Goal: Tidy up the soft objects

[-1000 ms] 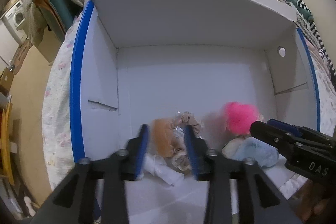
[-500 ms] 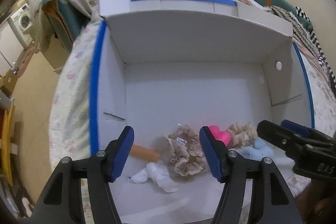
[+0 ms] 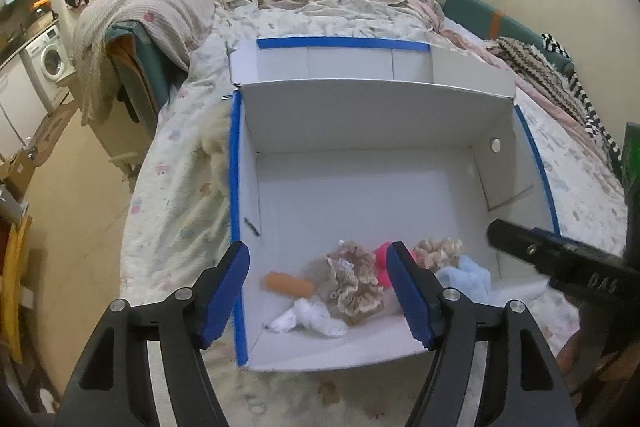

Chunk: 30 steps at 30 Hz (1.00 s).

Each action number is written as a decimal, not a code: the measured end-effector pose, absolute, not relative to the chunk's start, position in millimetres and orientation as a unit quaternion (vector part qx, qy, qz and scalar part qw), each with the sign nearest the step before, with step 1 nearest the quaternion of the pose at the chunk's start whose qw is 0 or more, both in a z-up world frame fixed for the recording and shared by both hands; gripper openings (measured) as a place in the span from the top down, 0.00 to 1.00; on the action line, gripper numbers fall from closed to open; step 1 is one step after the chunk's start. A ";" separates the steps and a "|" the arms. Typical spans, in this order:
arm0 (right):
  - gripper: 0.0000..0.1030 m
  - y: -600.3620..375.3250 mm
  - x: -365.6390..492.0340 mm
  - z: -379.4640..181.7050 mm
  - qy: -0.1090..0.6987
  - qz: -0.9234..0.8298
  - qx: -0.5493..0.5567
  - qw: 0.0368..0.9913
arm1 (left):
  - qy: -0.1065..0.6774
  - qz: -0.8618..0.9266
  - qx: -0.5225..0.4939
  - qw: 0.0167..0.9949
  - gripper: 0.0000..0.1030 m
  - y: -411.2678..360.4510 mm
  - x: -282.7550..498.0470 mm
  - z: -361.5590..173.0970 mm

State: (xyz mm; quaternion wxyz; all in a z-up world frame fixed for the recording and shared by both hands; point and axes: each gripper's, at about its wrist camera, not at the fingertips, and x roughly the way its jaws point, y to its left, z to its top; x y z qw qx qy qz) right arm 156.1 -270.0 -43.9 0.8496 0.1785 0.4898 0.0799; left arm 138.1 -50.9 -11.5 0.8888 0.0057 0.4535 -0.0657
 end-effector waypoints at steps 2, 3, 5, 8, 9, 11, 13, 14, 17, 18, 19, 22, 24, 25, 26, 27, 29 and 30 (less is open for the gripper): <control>0.00 -271.0 147.2 -37.5 0.479 0.078 0.172 0.857 | 0.452 -0.058 0.007 0.890 0.34 -45.0 130.6 -8.0; 0.00 -271.7 142.3 -35.4 0.475 0.076 0.171 0.860 | 0.451 -0.055 0.006 0.891 0.34 -41.9 127.0 -6.9; 0.00 -270.9 131.2 -31.8 0.469 0.075 0.168 0.864 | 0.449 -0.050 -0.001 0.892 0.34 -35.5 119.9 -4.3; 0.00 -265.8 112.0 -23.1 0.451 0.076 0.150 0.876 | 0.445 -0.044 -0.017 0.894 0.29 -24.5 105.1 -2.7; 0.00 -264.3 104.5 -19.8 0.443 0.075 0.142 0.882 | 0.445 -0.041 -0.020 0.894 0.22 -22.2 101.7 -2.9; 0.00 -263.1 90.7 -13.7 0.426 0.072 0.131 0.892 | 0.444 -0.036 -0.019 0.895 0.18 -18.0 92.0 -3.0; 0.00 -261.9 77.2 -8.9 0.409 0.071 0.127 0.901 | 0.439 -0.033 -0.015 0.898 0.15 -15.7 81.2 -2.7; 0.00 -261.4 70.8 -7.1 0.400 0.069 0.126 0.905 | 0.436 -0.033 -0.013 0.899 0.12 -15.0 75.2 -2.5; 0.00 -256.3 57.7 -5.9 0.378 0.059 0.119 0.916 | 0.420 -0.031 -0.010 0.907 0.02 -13.1 61.8 -2.6; 0.00 -253.8 56.0 -6.5 0.375 0.056 0.110 0.919 | 0.413 -0.032 -0.009 0.910 0.00 -12.4 58.3 -2.0; 0.00 -251.3 55.8 -6.9 0.374 0.053 0.099 0.921 | 0.405 -0.034 -0.006 0.914 0.00 -12.4 55.0 -1.3; 0.00 -247.6 57.6 -10.5 0.372 0.050 0.084 0.923 | 0.384 -0.026 0.025 0.923 0.00 -17.8 49.2 -2.5; 0.00 -249.4 60.2 -13.4 0.375 0.051 0.093 0.921 | 0.384 -0.025 0.029 0.923 0.00 -18.6 49.1 -5.4; 0.00 -250.7 61.3 -14.6 0.376 0.051 0.099 0.920 | 0.388 -0.028 0.026 0.921 0.00 -17.5 50.1 -7.9; 0.00 -251.6 61.5 -14.9 0.376 0.051 0.102 0.920 | 0.391 -0.029 0.022 0.920 0.00 -16.7 50.7 -9.3; 0.00 -252.1 61.9 -15.2 0.374 0.048 0.103 0.920 | 0.395 -0.029 0.016 0.918 0.00 -15.0 52.0 -10.9; 0.00 -251.9 62.6 -15.6 0.372 0.044 0.101 0.922 | 0.400 -0.025 0.009 0.916 0.00 -12.7 55.3 -12.6; 0.00 -251.7 63.5 -16.3 0.373 0.043 0.099 0.921 | 0.402 -0.024 0.006 0.915 0.00 -11.4 56.4 -12.8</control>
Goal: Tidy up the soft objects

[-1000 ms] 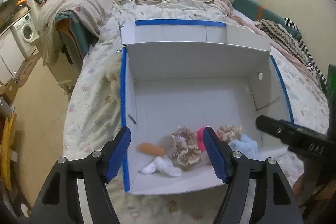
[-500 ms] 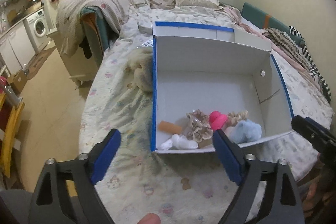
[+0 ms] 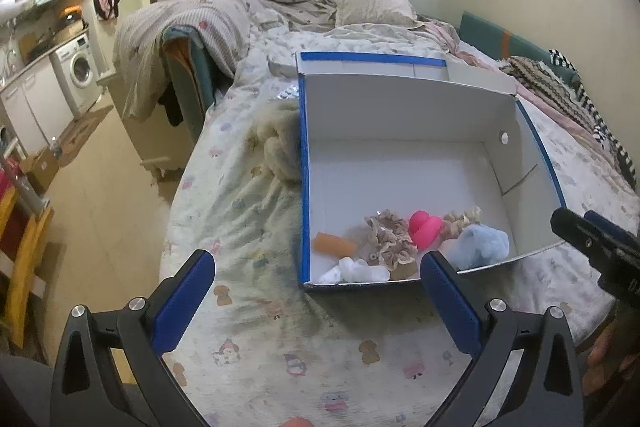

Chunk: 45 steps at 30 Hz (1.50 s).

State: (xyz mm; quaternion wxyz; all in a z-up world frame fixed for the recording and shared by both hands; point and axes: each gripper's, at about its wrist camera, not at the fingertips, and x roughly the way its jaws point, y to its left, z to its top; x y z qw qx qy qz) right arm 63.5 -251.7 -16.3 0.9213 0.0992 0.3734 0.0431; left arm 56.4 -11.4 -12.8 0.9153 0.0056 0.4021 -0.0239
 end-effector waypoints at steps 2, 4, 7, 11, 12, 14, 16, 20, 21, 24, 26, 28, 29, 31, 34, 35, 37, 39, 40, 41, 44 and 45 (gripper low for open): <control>0.00 -250.6 64.0 -17.8 0.376 0.042 0.097 0.921 | 0.405 -0.024 -0.006 0.914 0.00 -8.7 59.1 -12.0; 0.00 -250.2 63.7 -18.7 0.377 0.042 0.096 0.920 | 0.403 -0.025 -0.012 0.915 0.00 -7.0 59.1 -10.4; 0.00 -249.9 63.8 -18.9 0.377 0.041 0.096 0.920 | 0.402 -0.024 -0.018 0.915 0.00 -5.9 59.7 -8.8; 0.00 -249.6 63.6 -21.1 0.380 0.042 0.097 0.919 | 0.402 -0.026 -0.021 0.915 0.00 -6.7 60.1 -8.2; 0.00 -249.1 63.4 -21.4 0.379 0.042 0.096 0.919 | 0.401 -0.027 -0.020 0.916 0.00 -7.0 59.9 -7.9; 0.00 -249.0 63.2 -21.1 0.380 0.042 0.093 0.919 | 0.400 -0.028 -0.021 0.916 0.00 -6.9 59.6 -6.9; 0.00 -248.7 63.4 -21.3 0.381 0.043 0.092 0.919 | 0.398 -0.028 -0.021 0.917 0.00 -6.4 58.3 -6.0; 0.00 -246.9 63.2 -21.0 0.383 0.041 0.086 0.919 | 0.398 -0.027 -0.022 0.917 0.00 -6.3 58.3 -6.2; 0.00 -246.3 63.1 -20.8 0.382 0.042 0.085 0.919 | 0.398 -0.027 -0.022 0.917 0.00 -6.3 58.2 -6.2; 0.00 -244.9 63.3 -20.5 0.383 0.043 0.081 0.919 | 0.398 -0.027 -0.022 0.917 0.00 -6.1 58.4 -6.1; 0.00 -244.3 63.2 -20.6 0.383 0.043 0.081 0.919 | 0.397 -0.028 -0.023 0.917 0.00 -6.2 58.2 -5.0; 0.00 -244.1 63.1 -20.6 0.383 0.042 0.081 0.919 | 0.397 -0.028 -0.023 0.917 0.00 -6.6 57.9 -4.7; 0.00 -243.9 63.1 -20.8 0.383 0.042 0.080 0.919 | 0.397 -0.028 -0.024 0.917 0.00 -6.6 58.0 -4.7; 0.00 -243.7 63.5 -20.7 0.384 0.042 0.080 0.919 | 0.397 -0.028 -0.024 0.917 0.00 -6.4 57.9 -4.8; 0.00 -243.6 63.4 -20.7 0.384 0.042 0.080 0.919 | 0.397 -0.028 -0.023 0.917 0.00 -6.0 58.0 -4.9; 0.00 -243.4 63.3 -20.7 0.384 0.042 0.080 0.919 | 0.397 -0.029 -0.023 0.917 0.00 -5.9 58.0 -4.9; 0.00 -242.9 63.2 -20.7 0.384 0.043 0.079 0.919 | 0.397 -0.029 -0.023 0.917 0.00 -6.0 58.0 -4.9; 0.00 -243.0 63.2 -20.7 0.384 0.042 0.079 0.919 | 0.398 -0.028 -0.023 0.917 0.00 -6.2 58.0 -4.8; 0.00 -242.9 63.1 -20.7 0.384 0.042 0.079 0.919 | 0.398 -0.028 -0.024 0.917 0.00 -6.8 57.8 -4.6; 0.00 -242.8 63.0 -20.7 0.384 0.042 0.080 0.919 | 0.398 -0.028 -0.024 0.917 0.00 -6.7 57.9 -4.7; 0.00 -242.6 62.9 -20.6 0.384 0.042 0.080 0.919 | 0.399 -0.027 -0.024 0.916 0.00 -8.2 57.6 -5.2; 0.00 -242.6 62.9 -20.6 0.383 0.042 0.080 0.919 | 0.398 -0.027 -0.024 0.917 0.00 -8.3 57.6 -5.1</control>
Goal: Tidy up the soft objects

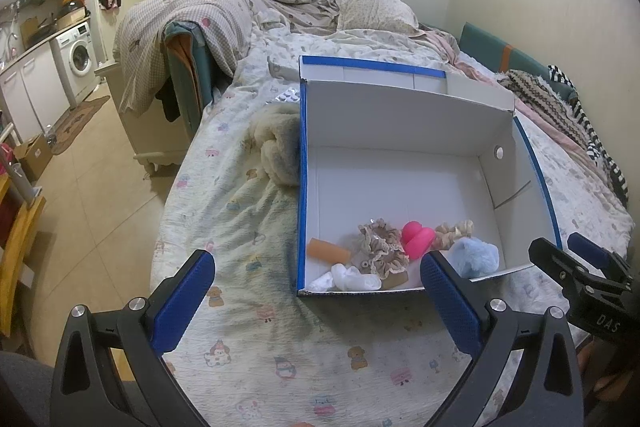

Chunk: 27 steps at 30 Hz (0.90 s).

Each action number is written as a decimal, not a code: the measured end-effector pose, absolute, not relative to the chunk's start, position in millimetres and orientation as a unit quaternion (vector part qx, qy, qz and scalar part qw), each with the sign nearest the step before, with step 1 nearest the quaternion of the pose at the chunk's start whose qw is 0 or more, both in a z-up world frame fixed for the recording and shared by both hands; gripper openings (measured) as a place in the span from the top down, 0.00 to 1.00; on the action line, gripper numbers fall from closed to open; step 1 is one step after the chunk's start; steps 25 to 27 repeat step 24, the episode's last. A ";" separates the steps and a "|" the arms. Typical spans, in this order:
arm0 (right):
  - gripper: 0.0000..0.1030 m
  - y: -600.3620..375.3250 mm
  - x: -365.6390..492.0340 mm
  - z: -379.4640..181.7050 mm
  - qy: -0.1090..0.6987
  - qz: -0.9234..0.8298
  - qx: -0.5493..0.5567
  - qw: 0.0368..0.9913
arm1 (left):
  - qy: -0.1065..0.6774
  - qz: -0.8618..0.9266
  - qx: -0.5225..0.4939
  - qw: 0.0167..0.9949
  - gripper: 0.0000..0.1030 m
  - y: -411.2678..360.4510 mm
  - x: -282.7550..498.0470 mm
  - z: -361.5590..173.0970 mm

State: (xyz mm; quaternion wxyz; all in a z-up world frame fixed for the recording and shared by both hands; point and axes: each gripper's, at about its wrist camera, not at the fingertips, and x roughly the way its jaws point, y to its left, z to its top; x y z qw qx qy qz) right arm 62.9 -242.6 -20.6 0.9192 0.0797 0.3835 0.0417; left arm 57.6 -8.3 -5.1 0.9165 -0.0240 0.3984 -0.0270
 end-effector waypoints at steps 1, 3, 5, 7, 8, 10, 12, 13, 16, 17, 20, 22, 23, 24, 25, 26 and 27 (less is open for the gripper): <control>0.00 -242.5 63.0 -20.6 0.384 0.042 0.080 0.919 | 0.398 -0.027 -0.024 0.917 0.00 -8.4 57.6 -5.2; 0.00 -242.3 62.8 -20.7 0.383 0.042 0.080 0.919 | 0.398 -0.027 -0.024 0.917 0.00 -8.9 57.6 -5.3; 0.00 -242.5 62.9 -20.6 0.384 0.042 0.079 0.919 | 0.398 -0.026 -0.024 0.917 0.00 -8.4 57.6 -5.0; 0.00 -242.3 62.9 -20.6 0.384 0.042 0.079 0.919 | 0.398 -0.026 -0.024 0.917 0.00 -8.5 57.6 -5.4; 0.00 -242.2 62.8 -20.6 0.384 0.042 0.079 0.919 | 0.398 -0.027 -0.024 0.916 0.00 -8.9 57.7 -5.7; 0.00 -241.7 63.1 -20.8 0.384 0.041 0.078 0.919 | 0.399 -0.026 -0.024 0.916 0.00 -9.1 57.6 -5.7; 0.00 -241.6 63.0 -20.7 0.384 0.042 0.079 0.919 | 0.400 -0.026 -0.024 0.916 0.00 -9.6 57.8 -5.8; 0.00 -241.5 63.1 -20.7 0.383 0.042 0.079 0.919 | 0.400 -0.026 -0.024 0.916 0.00 -9.7 57.7 -5.9; 0.00 -241.6 63.1 -20.8 0.384 0.042 0.078 0.919 | 0.400 -0.026 -0.024 0.916 0.00 -9.6 57.9 -6.0; 0.00 -240.8 63.4 -20.9 0.384 0.043 0.078 0.919 | 0.401 -0.026 -0.023 0.916 0.00 -9.5 57.9 -5.9; 0.00 -239.7 64.1 -21.0 0.384 0.044 0.076 0.919 | 0.403 -0.026 -0.024 0.915 0.00 -10.9 57.0 -7.6; 0.00 -239.4 64.1 -20.9 0.384 0.044 0.076 0.919 | 0.401 -0.026 -0.024 0.915 0.00 -10.9 57.1 -7.8; 0.00 -239.3 64.1 -20.9 0.384 0.044 0.076 0.919 | 0.402 -0.027 -0.025 0.915 0.00 -11.0 56.9 -8.4; 0.00 -239.3 64.1 -20.8 0.384 0.044 0.076 0.919 | 0.402 -0.027 -0.025 0.915 0.00 -10.8 56.9 -8.4; 0.00 -239.3 64.1 -20.8 0.384 0.044 0.076 0.919 | 0.402 -0.027 -0.025 0.915 0.00 -10.8 56.9 -8.4; 0.00 -239.3 64.1 -20.8 0.384 0.044 0.076 0.919 | 0.402 -0.027 -0.025 0.915 0.00 -10.8 56.9 -8.4; 0.00 -239.3 64.1 -20.8 0.384 0.044 0.076 0.919 | 0.402 -0.027 -0.025 0.915 0.00 -10.8 56.9 -8.4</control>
